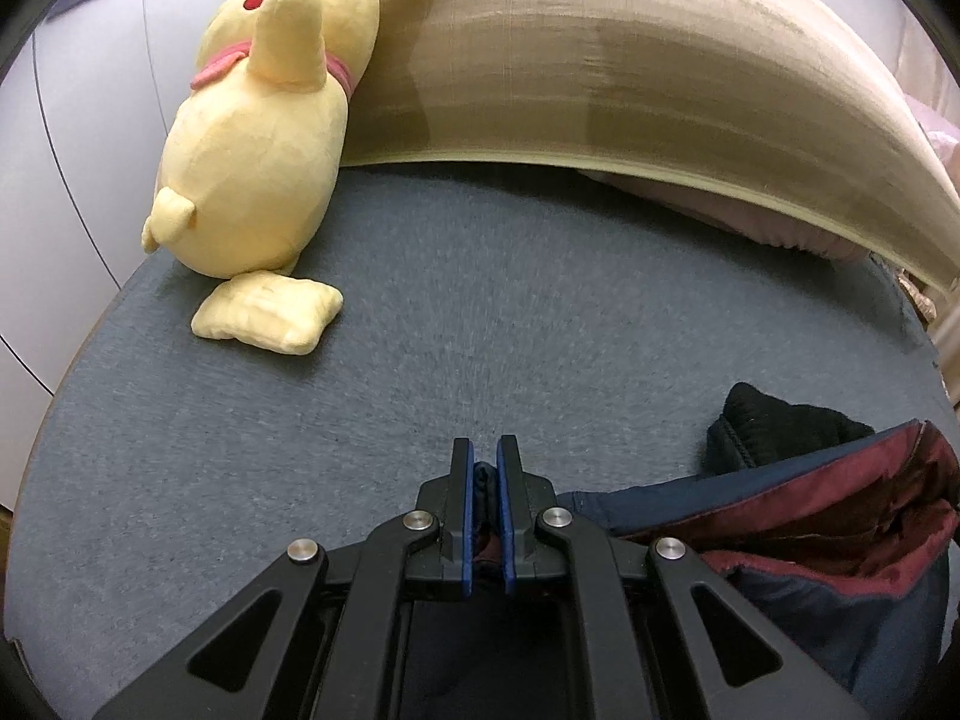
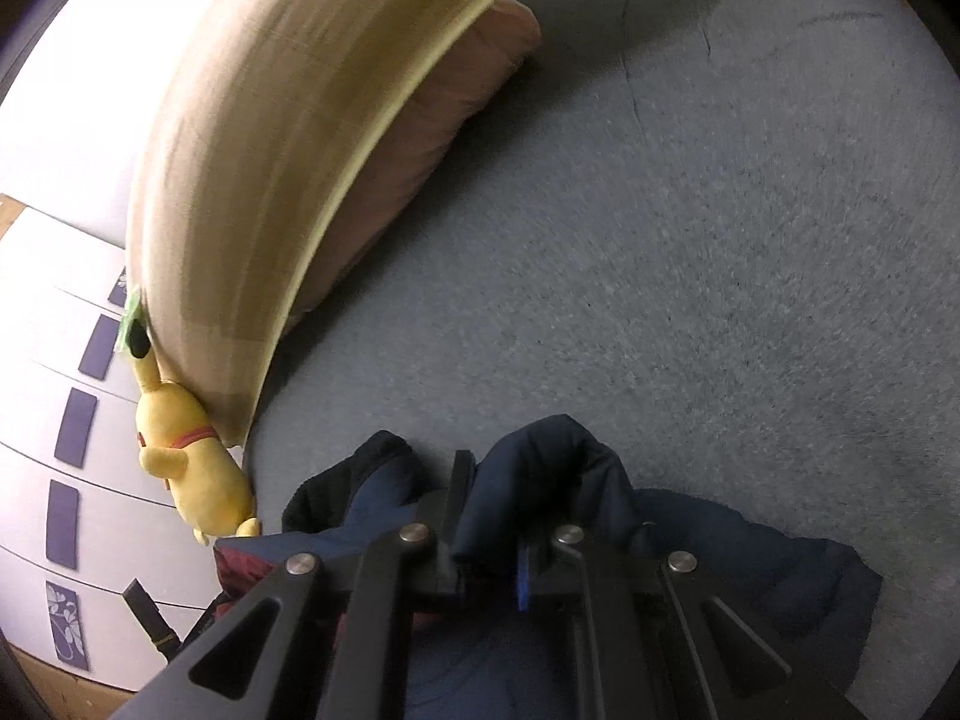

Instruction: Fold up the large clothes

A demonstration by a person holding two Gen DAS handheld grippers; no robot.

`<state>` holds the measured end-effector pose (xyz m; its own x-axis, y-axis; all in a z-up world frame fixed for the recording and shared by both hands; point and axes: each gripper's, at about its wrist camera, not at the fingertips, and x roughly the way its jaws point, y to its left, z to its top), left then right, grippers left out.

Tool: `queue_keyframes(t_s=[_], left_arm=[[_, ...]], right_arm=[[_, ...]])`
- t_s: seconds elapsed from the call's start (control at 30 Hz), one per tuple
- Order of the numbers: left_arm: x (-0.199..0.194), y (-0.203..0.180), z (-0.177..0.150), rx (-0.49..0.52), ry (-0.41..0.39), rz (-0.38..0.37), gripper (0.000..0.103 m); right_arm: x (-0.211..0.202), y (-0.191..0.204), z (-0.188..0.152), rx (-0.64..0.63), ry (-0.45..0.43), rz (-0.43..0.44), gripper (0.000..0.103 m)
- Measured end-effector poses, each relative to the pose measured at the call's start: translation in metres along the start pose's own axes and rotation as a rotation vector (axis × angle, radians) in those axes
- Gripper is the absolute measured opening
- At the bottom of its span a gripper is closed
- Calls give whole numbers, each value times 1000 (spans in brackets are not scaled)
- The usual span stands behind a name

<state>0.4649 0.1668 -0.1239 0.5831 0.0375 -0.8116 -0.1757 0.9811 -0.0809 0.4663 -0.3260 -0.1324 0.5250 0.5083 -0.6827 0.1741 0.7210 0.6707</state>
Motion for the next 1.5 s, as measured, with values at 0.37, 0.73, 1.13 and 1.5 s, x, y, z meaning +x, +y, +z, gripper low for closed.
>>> queue_keyframes(t_s=[0.37, 0.73, 1.13, 1.5], left_arm=[[-31, 39, 18, -169, -82, -93, 77], [-24, 31, 2, 35, -30, -202, 77], [29, -8, 4, 122, 115, -131, 13], [50, -23, -1, 176, 126, 29, 13]], right_arm=[[-24, -3, 19, 117, -42, 160, 103], [-20, 18, 12, -354, 24, -62, 103], [47, 23, 32, -421, 85, -145, 18], [81, 9, 28, -364, 85, -268, 17]])
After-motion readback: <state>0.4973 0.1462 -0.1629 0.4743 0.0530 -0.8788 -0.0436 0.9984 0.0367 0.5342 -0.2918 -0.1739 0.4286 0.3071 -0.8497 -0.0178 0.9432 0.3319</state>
